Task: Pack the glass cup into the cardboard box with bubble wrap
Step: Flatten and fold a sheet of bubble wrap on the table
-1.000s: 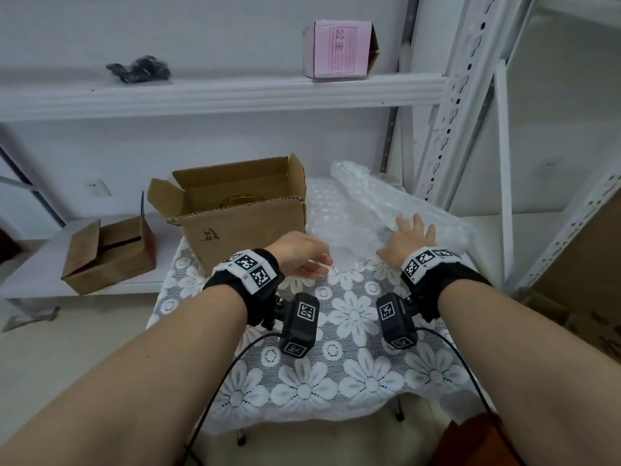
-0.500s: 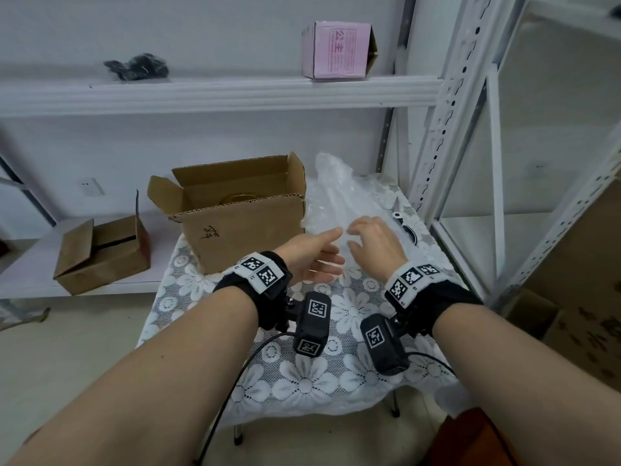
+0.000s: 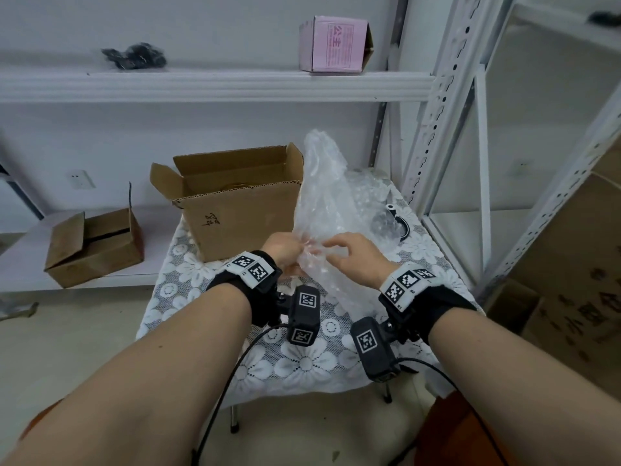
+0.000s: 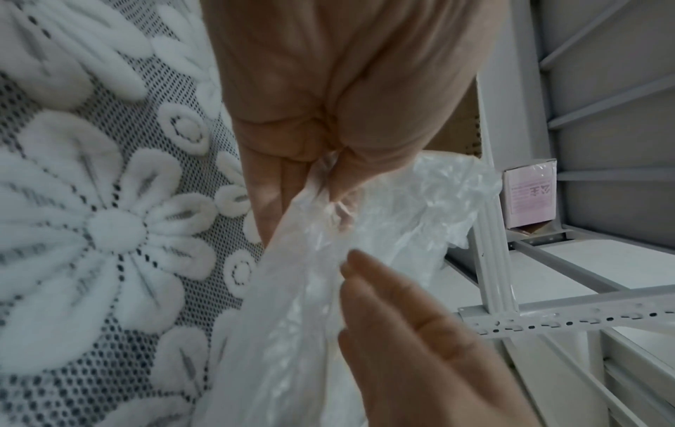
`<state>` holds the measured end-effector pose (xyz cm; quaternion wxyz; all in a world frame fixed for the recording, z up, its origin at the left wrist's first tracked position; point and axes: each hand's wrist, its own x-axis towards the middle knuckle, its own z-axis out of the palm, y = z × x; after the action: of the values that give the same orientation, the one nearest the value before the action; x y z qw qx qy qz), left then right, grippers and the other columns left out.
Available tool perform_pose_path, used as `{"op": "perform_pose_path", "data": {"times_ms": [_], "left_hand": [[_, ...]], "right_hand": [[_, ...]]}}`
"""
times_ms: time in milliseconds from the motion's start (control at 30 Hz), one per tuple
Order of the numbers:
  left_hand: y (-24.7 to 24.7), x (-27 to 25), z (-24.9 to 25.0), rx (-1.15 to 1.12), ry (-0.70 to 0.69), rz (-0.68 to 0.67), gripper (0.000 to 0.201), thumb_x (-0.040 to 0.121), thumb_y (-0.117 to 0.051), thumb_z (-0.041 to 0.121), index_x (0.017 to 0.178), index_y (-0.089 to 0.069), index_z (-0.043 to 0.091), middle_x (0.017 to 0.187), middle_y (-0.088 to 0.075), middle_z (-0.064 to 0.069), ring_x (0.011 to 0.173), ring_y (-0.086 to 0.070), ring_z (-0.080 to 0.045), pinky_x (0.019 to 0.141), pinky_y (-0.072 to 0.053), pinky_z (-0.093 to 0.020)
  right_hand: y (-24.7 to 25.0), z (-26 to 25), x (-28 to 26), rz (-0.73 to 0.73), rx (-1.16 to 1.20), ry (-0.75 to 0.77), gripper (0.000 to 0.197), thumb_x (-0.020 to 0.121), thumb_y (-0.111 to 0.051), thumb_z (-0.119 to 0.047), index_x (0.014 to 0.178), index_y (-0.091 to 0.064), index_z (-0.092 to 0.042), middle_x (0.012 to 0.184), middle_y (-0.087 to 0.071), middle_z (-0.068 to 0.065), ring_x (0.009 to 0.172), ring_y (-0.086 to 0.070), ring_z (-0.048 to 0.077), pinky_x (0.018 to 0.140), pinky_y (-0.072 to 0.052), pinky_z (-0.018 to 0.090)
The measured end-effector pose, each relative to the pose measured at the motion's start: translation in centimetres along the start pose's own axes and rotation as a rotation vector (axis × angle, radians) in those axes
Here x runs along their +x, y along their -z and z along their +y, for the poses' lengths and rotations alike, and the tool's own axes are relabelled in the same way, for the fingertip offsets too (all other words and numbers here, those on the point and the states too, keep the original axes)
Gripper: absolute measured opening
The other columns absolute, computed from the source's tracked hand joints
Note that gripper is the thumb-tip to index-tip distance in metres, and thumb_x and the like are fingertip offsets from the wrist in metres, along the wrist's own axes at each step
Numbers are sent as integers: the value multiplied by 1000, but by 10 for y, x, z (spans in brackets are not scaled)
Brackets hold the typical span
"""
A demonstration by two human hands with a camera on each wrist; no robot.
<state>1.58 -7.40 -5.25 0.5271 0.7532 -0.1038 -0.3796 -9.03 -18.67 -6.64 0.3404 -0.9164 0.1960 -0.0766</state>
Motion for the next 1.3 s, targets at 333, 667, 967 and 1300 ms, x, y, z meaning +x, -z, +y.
{"op": "perform_pose_path", "data": {"times_ms": [333,667,967,1300], "left_hand": [[36,-8,-29,-26,21,62,28,89,-52,-7,93,-72,11,107,-68,-15,94,-66,-31,89,-53,-50],[47,-18,-47,473,-332,520,34,76,-65,3,64,-40,23,68,-49,4,68,-50,-18,56,-40,-26],[37,-34,-60,870,-450,-18,60,81,-44,-20,124,-54,22,145,-43,-1,126,-48,-22,83,-42,-17],[48,-31,-76,1391,-269,-33,81,79,-40,-20,145,-34,27,151,-31,-3,138,-25,-29,111,-32,-47]], "right_hand": [[-17,16,-14,-75,-260,-257,58,90,-59,-35,143,-35,-28,151,-23,11,136,-30,30,110,-33,43],[-45,10,-14,93,-220,-306,34,88,-58,-6,120,-48,-11,122,-56,9,104,-57,25,90,-49,38],[-50,13,-19,240,189,-340,52,83,-36,15,115,-66,-13,136,-52,7,117,-52,22,90,-46,29],[-40,40,-27,425,979,-668,26,90,-51,4,109,-67,-3,91,-70,17,53,-66,16,59,-57,29]]}}
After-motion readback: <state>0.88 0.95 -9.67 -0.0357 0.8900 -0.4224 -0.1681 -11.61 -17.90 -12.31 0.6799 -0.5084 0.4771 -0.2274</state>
